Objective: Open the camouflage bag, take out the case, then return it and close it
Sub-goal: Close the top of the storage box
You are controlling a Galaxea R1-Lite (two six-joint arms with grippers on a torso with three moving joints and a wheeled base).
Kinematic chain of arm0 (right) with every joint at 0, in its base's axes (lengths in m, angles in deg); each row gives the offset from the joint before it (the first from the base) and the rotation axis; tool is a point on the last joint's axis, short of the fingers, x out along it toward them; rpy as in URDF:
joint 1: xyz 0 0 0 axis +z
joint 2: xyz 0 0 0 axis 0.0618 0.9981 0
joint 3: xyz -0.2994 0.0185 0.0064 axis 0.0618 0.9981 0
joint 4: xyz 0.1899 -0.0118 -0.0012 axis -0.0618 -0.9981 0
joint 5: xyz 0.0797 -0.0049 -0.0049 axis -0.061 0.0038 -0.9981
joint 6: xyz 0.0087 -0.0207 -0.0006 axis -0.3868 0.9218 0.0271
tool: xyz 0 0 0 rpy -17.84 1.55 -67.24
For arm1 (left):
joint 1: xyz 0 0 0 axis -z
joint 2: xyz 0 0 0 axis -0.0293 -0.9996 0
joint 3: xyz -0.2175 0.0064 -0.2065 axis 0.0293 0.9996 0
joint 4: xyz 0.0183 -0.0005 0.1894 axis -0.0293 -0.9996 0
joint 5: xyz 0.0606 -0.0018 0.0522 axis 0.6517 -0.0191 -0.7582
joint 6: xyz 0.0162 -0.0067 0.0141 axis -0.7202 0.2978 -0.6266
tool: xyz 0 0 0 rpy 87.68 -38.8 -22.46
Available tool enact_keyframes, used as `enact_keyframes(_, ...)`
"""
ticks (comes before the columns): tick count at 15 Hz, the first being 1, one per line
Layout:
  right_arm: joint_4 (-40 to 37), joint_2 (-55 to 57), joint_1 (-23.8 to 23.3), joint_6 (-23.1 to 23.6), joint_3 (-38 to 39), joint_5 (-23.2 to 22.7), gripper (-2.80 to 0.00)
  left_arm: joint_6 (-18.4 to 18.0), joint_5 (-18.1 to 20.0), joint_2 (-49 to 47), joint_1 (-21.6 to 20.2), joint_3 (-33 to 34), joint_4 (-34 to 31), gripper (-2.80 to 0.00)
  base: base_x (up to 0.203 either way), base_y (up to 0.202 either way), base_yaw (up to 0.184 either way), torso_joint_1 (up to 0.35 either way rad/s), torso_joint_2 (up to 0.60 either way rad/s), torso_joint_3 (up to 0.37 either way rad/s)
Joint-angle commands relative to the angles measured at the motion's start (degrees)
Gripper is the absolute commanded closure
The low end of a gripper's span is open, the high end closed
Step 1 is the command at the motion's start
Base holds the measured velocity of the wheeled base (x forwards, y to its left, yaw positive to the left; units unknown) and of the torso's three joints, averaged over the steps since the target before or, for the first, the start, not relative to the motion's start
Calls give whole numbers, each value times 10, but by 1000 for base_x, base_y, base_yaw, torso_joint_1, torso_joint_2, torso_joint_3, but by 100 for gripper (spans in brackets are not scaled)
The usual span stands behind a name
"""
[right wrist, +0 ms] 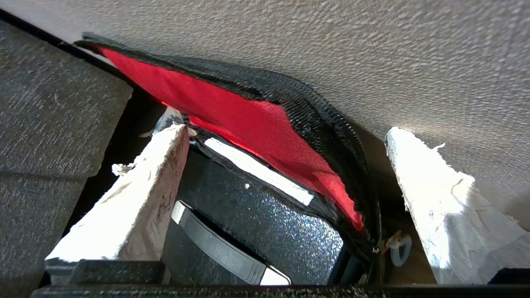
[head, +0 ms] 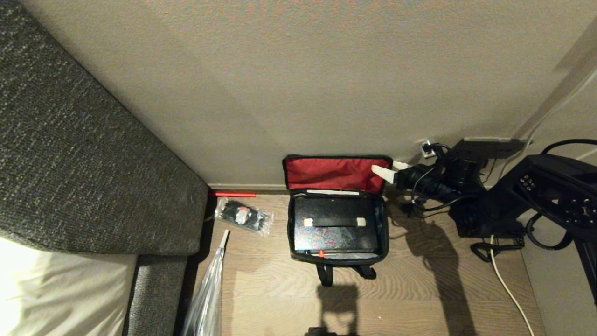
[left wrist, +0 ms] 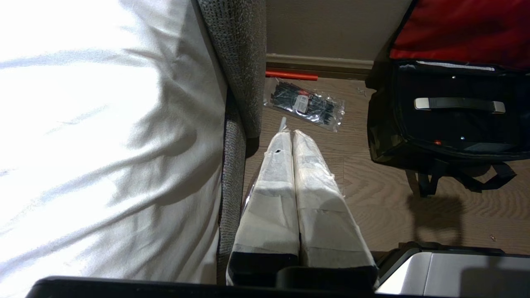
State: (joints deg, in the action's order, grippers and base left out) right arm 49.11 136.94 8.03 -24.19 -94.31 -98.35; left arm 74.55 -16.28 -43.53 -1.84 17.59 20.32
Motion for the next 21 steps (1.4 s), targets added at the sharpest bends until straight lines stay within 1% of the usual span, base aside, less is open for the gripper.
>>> enact_keyframes(1, 15, 9, 1, 0, -4, -13, -280, 0, 0, -1, 0, 1, 0, 0, 0, 0, 0, 0, 0, 0)
enact_keyframes(4, 22, 10, 4, -11, 3, -20, -280, 0, 0, -1, 0, 0, 0, 0, 0, 0, 0, 0, 0, 0)
enact_keyframes(6, 23, 3, 10, -61, 13, -20, -280, 0, 0, -1, 0, 0, 0, 0, 0, 0, 0, 0, 0, 0)
enact_keyframes(7, 26, 0, 13, -78, 18, -20, -280, 0, 0, -1, 0, 0, 0, 0, 0, 0, 0, 0, 0, 0)
enact_keyframes(8, 38, -4, 16, -121, 26, -20, -280, 0, 0, -1, 0, 0, 0, 0, 0, 0, 0, 0, 0, 0)
enact_keyframes(9, 50, -10, 19, -138, 42, -22, -280, 0, 0, -1, 0, 0, 0, 0, 0, 0, 0, 0, 0, 0)
enact_keyframes(11, 60, -23, 29, -147, 73, -40, -280, 0, 0, -1, 0, 0, 0, 0, 0, 0, 0, 0, 0, 0)
enact_keyframes(13, 62, -34, 33, -148, 98, -46, -280, 0, 0, -1, 0, 0, 0, 0, 0, 0, 0, 0, 0, 0)
enact_keyframes(15, 61, -48, 33, -147, 137, -69, -280, 0, 0, -1, 0, 0, 0, 0, 0, 0, 0, 0, 0, 0)
enact_keyframes(17, 54, -65, 33, -147, 195, -91, -280, 0, 0, -1, 0, 0, 0, 0, 0, 0, 0, 0, 0, 0)
enact_keyframes(18, 40, -84, 33, -148, 225, -95, -280, 0, 0, -1, 0, 0, 0, 0, 0, 0, 0, 0, 0, 0)
enact_keyframes(21, -37, -158, 30, -150, 257, -98, -280, 0, 0, 0, 0, 0, 0, 0, 0, 0, 0, 0, 0, 0)
